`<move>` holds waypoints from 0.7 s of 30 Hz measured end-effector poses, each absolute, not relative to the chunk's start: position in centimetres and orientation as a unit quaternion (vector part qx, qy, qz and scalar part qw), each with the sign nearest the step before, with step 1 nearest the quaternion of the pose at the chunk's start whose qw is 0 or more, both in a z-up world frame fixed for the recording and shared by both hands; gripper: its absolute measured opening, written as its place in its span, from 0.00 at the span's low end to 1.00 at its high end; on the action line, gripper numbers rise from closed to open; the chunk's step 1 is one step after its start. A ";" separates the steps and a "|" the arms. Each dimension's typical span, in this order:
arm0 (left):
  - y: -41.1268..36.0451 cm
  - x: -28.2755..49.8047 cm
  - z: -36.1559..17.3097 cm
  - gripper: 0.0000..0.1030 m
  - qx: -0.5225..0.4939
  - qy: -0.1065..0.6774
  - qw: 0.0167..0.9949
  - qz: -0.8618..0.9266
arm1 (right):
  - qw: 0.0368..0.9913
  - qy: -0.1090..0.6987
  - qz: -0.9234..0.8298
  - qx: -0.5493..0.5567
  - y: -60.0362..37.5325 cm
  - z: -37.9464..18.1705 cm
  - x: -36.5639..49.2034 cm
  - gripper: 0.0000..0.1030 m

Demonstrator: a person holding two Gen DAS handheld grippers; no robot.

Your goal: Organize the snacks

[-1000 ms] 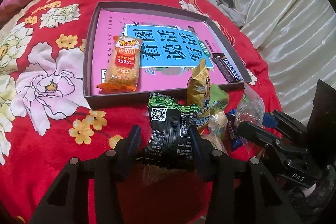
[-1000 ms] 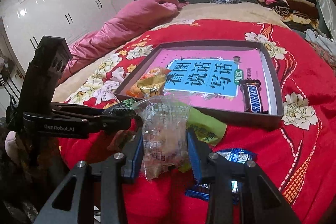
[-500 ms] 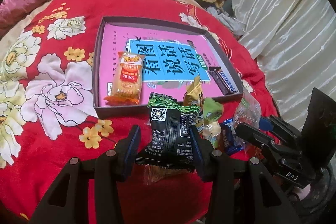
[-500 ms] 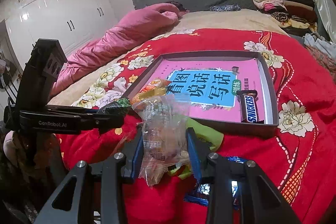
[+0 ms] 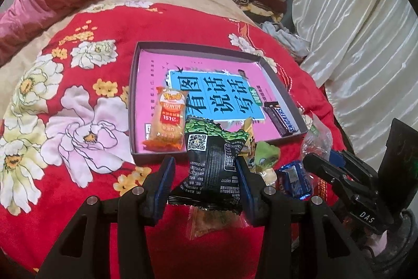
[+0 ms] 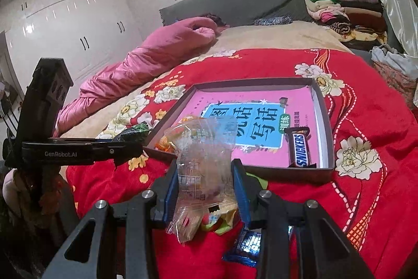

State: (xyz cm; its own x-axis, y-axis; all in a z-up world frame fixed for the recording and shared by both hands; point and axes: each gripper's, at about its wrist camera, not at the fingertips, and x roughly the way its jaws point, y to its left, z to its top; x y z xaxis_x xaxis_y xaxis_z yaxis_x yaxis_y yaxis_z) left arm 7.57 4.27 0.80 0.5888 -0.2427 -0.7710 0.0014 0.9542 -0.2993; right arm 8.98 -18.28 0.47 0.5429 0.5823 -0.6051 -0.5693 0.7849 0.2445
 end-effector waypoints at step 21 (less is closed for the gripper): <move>3.5 8.9 1.8 0.46 -0.114 0.430 0.894 -0.056 | 0.897 0.319 0.306 0.026 -19.6 1.5 10.2 0.38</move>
State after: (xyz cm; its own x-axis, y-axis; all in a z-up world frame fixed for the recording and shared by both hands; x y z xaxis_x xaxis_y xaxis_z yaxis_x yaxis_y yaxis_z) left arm 8.93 3.46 1.77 0.6241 -0.1992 -0.7556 0.0024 0.9675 -0.2530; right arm 10.21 -19.58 1.53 0.6092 0.5652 -0.5562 -0.5319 0.8115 0.2419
